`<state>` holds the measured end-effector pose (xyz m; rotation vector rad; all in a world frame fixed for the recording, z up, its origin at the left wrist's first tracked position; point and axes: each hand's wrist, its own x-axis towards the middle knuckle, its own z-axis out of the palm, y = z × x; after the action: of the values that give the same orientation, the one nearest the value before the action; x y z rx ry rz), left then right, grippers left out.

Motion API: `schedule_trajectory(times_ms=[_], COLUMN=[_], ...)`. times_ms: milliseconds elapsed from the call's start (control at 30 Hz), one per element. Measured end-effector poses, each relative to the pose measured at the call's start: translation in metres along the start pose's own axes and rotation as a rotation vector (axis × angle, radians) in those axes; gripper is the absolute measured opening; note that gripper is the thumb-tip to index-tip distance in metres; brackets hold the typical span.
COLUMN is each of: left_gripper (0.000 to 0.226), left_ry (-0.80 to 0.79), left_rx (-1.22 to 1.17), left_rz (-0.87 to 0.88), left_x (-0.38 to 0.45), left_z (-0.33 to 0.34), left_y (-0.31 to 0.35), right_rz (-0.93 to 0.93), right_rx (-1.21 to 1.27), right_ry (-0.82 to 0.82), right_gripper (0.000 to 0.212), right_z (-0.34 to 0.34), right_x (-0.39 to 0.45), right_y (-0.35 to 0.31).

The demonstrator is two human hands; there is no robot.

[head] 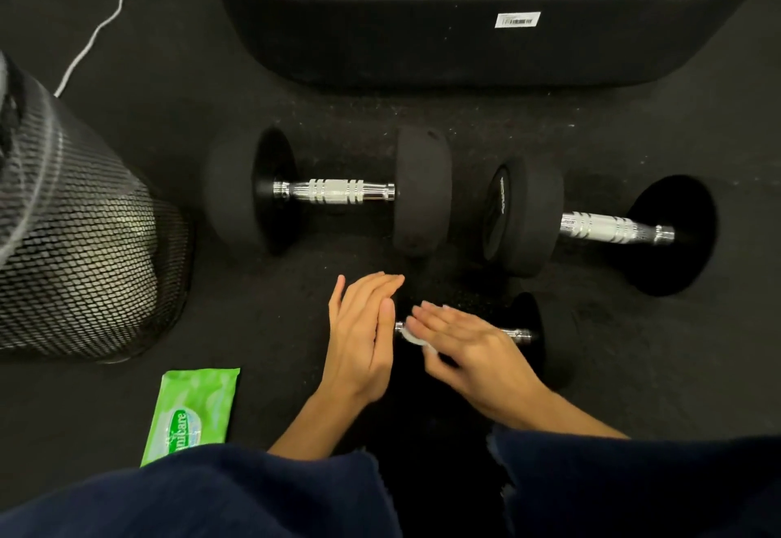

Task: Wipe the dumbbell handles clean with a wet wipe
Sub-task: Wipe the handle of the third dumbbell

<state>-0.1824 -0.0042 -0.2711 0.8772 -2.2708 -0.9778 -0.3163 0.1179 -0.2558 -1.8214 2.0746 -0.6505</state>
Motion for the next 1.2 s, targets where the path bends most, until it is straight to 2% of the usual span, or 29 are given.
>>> schedule_trajectory(times_ms=[167, 300, 467, 600, 700, 767, 833, 900, 1000, 1100, 1200], left_gripper=[0.041, 0.041, 0.041, 0.041, 0.041, 0.04, 0.041, 0.04, 0.04, 0.04, 0.039], left_ry=[-0.014, -0.011, -0.011, 0.006, 0.005, 0.008, 0.015, 0.019, 0.02, 0.028, 0.035], left_rx=[0.025, 0.013, 0.021, 0.008, 0.011, 0.009, 0.007, 0.002, -0.01, -0.013, 0.007], left_rz=[0.001, -0.028, -0.018, -0.037, -0.032, -0.029, -0.031, -0.037, -0.043, -0.033, -0.006], left_x=[0.0, 0.003, 0.004, 0.004, 0.003, 0.003, 0.002, 0.002, 0.003, 0.002, 0.0], left_z=[-0.001, 0.0, 0.0, 0.0, 0.0, 0.0, 0.002, 0.002, 0.002, 0.003, 0.002], left_y=[0.0, 0.002, 0.001, 0.002, 0.002, 0.002, 0.002, 0.002, 0.001, 0.002, 0.001], right_rz=[-0.1, 0.016, -0.008, 0.14, 0.082, 0.112, 0.231, 0.264, 0.175, 0.084, 0.045], right_rx=[-0.007, 0.059, 0.123, 0.33, 0.355, 0.388, 0.428, 0.301, 0.046, 0.049, 0.067], right_ry=[-0.12, -0.037, -0.057, -0.002, -0.02, 0.027, 0.095, 0.147, 0.166, 0.137, 0.105], right_gripper=[0.041, 0.044, 0.041, 0.04, 0.031, 0.039, 0.05, 0.044, 0.031, 0.026, 0.032], right_z=[-0.002, -0.003, -0.008, -0.014, -0.009, -0.006, -0.005, -0.003, 0.003, 0.013, 0.011], right_x=[-0.01, 0.007, 0.001, 0.011, 0.01, 0.004, 0.004, 0.008, 0.015, 0.019, 0.014], right_y=[0.007, 0.0, -0.002, -0.002, -0.003, 0.003, 0.006, 0.004, 0.0, -0.004, -0.004])
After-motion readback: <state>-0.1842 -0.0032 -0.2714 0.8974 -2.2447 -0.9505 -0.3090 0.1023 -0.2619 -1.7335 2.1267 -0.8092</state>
